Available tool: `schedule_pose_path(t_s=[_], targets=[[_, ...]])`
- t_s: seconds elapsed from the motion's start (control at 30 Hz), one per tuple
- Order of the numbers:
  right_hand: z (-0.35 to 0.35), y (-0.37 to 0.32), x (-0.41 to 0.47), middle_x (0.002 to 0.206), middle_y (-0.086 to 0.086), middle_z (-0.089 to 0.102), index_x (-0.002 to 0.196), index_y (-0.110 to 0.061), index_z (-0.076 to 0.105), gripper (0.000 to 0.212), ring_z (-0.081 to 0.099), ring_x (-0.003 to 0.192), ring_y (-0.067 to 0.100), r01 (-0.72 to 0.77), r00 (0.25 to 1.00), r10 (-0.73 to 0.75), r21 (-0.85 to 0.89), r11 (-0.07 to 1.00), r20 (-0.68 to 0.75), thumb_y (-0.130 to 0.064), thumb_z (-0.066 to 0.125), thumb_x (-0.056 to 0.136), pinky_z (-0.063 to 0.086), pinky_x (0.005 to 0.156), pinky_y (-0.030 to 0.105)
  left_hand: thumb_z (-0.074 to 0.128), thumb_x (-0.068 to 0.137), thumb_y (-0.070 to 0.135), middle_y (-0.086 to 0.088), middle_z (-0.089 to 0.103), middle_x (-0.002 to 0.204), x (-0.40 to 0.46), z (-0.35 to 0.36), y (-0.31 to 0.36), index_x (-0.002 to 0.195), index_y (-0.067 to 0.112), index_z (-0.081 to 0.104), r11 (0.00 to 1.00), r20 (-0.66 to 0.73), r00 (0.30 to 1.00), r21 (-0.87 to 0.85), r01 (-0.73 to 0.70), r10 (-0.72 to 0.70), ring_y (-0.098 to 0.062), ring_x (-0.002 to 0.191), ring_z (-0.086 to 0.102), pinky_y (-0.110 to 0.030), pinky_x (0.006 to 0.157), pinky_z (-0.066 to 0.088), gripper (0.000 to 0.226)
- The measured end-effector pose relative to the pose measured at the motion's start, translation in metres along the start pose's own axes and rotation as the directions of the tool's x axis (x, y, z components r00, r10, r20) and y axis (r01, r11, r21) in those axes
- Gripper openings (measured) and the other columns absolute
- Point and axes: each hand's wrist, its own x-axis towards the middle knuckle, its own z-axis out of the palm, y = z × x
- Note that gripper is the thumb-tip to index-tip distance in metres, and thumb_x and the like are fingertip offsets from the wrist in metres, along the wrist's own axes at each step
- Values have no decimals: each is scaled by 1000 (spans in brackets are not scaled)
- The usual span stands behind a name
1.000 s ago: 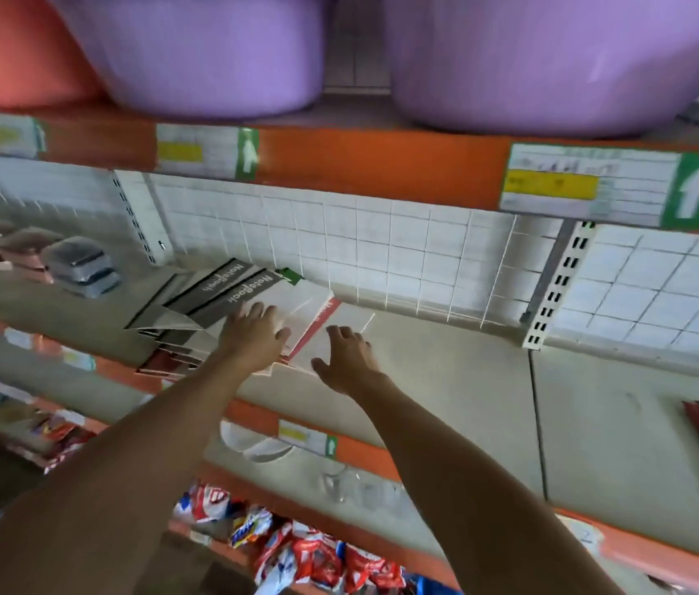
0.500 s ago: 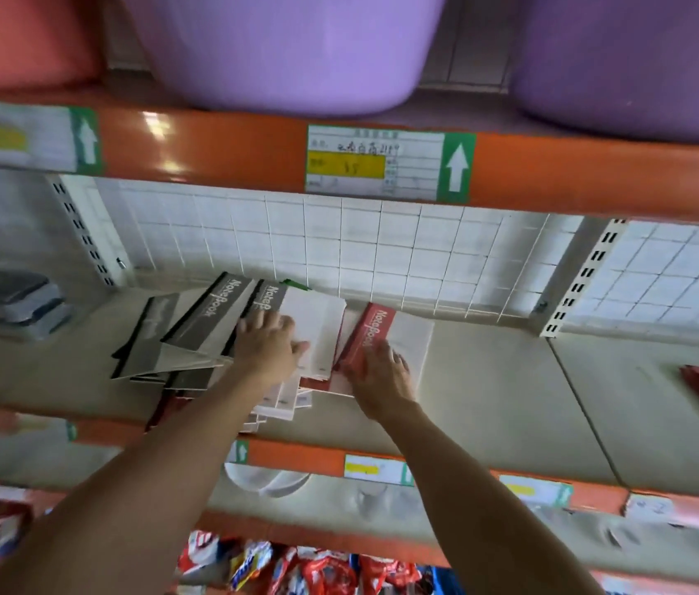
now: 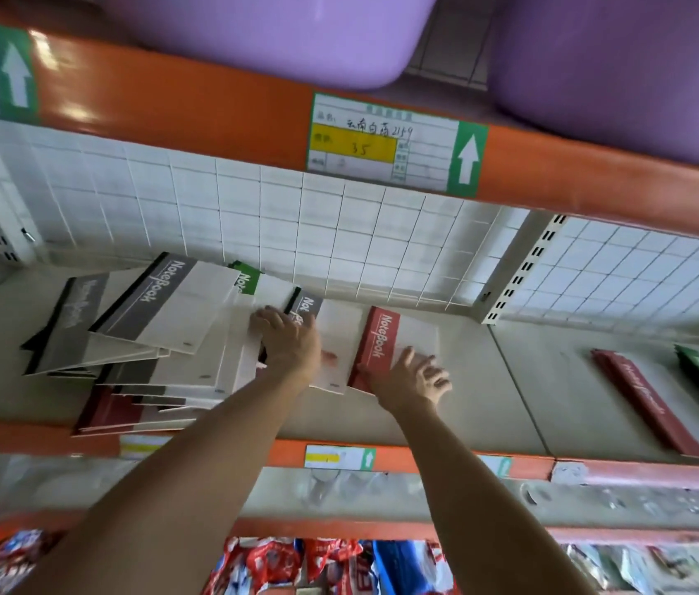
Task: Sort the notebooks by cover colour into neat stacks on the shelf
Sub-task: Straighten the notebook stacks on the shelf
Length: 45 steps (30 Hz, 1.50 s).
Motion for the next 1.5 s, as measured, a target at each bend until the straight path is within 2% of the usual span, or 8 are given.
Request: schedule_pose_path(t_s=[0.17,0.37,0.53,0.7,0.8,1.03,1.27,1.5], targets=[[-11,0,3,144,22,32,147,-2,22,143,30,133,37,-189,981,195,177,966,-19,-86,73,43,27,109,46,62,71,79,-28,35,147,7,-4,7,148,17,27,1000,18,1000,11,-21,20,-44,135,32,-55,112,28,106],[-12,26,33,132,13,54,131,-9,50,104,50,124,31,-397,912,393,487,778,115,-64,87,50,42,105,36,75,56,78,-20,46,130,5,-2,11,145,1,30,994,-72,996,-93,51,-58,-33,114,49,-43,95,41,126],[-9,31,35,126,10,60,123,-18,54,71,47,124,32,-290,957,256,503,814,138,-55,74,66,41,103,38,81,52,69,-11,48,123,-3,3,16,134,6,36,984,-201,980,-178,-21,-16,-23,108,51,-32,78,49,113],[-9,38,31,142,14,45,137,-9,34,77,37,134,34,-160,987,136,393,905,89,-56,64,84,36,108,43,82,76,42,-9,56,112,-18,-1,27,124,12,43,980,-247,969,-184,-74,27,-21,96,58,-28,69,50,69],[-11,43,35,143,15,45,139,-6,31,83,39,135,35,-117,991,86,347,931,102,-61,62,85,36,107,43,77,82,36,-13,58,115,-19,-4,31,135,15,35,970,-193,977,-207,-126,86,-27,100,60,-32,77,51,70],[-10,41,38,140,14,49,139,-13,31,76,43,132,35,-76,996,53,344,936,77,-59,60,86,38,103,42,70,90,22,-7,67,97,-22,3,31,131,14,39,966,-267,958,-200,-163,106,-24,79,66,-31,60,47,52],[-27,70,39,108,21,61,124,-4,48,33,61,98,34,21,990,-117,723,690,82,-16,57,94,51,78,40,50,92,3,-11,65,90,-59,-5,55,127,15,38,931,-242,970,-343,-124,40,-32,77,62,-34,59,40,39],[-41,175,47,78,1,57,85,-23,42,13,60,78,28,127,990,-19,825,550,-139,-20,54,87,53,75,42,47,94,11,-19,65,102,-87,-32,131,124,16,39,876,-218,975,-476,-78,-32,-40,93,63,-37,67,41,32]])
